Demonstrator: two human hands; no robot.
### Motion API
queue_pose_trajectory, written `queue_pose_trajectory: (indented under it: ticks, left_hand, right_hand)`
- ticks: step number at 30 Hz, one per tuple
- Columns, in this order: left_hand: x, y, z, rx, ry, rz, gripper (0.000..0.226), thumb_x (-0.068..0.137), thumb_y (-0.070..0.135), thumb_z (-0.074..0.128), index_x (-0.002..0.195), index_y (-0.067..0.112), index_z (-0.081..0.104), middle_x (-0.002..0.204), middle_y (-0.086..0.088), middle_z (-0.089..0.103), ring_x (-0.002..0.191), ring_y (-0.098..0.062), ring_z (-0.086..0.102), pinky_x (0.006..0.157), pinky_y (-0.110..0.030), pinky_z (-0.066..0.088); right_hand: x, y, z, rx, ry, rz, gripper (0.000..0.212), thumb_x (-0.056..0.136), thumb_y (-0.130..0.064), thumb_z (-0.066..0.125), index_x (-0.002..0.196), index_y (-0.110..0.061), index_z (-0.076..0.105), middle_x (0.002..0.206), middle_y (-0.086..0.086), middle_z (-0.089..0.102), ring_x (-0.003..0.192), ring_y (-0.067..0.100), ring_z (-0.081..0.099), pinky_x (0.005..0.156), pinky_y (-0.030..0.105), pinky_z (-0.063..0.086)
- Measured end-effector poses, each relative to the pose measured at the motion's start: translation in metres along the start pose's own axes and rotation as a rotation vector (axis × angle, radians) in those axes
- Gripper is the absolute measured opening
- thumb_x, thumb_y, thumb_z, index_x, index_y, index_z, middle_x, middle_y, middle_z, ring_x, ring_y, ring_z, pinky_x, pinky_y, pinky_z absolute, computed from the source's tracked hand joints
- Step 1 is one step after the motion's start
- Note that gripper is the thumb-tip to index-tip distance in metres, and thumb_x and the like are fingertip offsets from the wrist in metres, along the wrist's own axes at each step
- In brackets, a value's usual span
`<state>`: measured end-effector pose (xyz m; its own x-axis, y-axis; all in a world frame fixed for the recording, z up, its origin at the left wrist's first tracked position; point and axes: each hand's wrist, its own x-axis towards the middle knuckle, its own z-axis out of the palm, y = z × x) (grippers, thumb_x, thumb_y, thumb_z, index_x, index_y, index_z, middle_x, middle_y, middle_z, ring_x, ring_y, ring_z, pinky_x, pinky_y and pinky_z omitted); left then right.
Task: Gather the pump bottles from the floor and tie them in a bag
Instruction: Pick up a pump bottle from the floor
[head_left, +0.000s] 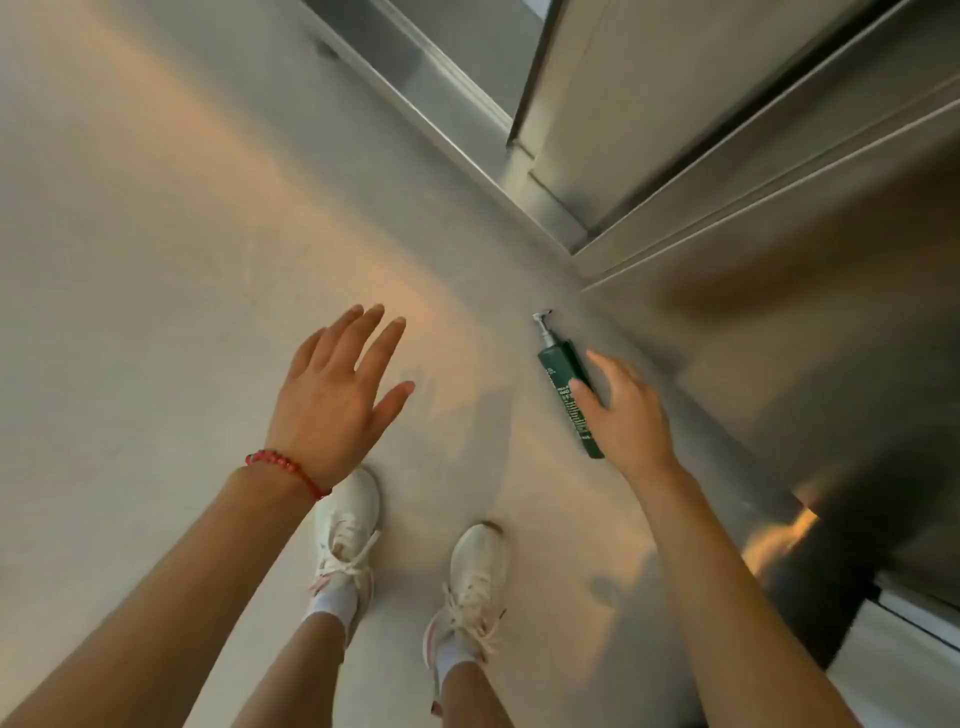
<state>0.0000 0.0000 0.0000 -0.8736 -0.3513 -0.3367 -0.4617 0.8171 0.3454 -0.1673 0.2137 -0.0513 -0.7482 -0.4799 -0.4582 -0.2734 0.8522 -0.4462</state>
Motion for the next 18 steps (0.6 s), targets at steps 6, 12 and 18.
queue_pose_trajectory:
  ticks: [6, 12, 18]
  left_hand:
    - [0.033, -0.027, 0.092, 0.023, -0.023, -0.010, 0.059, 0.087, 0.041, 0.038, 0.131, 0.002, 0.044, 0.133, -0.025, 0.048, 0.123, -0.044, 0.044, 0.097, -0.057, 0.038]
    - [0.055, -0.048, 0.142, 0.029, -0.040, 0.029, 0.061, 0.087, 0.043, 0.033, 0.132, 0.004, 0.043, 0.133, -0.024, 0.049, 0.123, -0.042, 0.044, 0.096, -0.054, 0.039]
    - [0.052, -0.066, 0.160, 0.046, -0.121, 0.018, 0.063, 0.087, 0.046, 0.028, 0.132, 0.004, 0.044, 0.134, -0.022, 0.049, 0.123, -0.040, 0.045, 0.097, -0.053, 0.040]
  right_hand:
    - [0.066, 0.057, 0.077, 0.079, -0.033, 0.156, 0.047, 0.087, -0.031, 0.058, 0.130, -0.014, 0.049, 0.131, 0.011, 0.055, 0.118, 0.028, 0.051, 0.096, 0.037, 0.041]
    - [0.116, 0.094, 0.126, 0.138, 0.021, 0.238, 0.057, 0.079, -0.027, 0.069, 0.129, -0.011, 0.048, 0.129, 0.014, 0.056, 0.118, 0.030, 0.052, 0.095, 0.036, 0.042]
    - [0.124, 0.105, 0.147, 0.188, 0.071, 0.263, 0.043, 0.065, -0.036, 0.078, 0.101, -0.017, 0.063, 0.094, 0.004, 0.069, 0.081, 0.021, 0.061, 0.070, 0.023, 0.041]
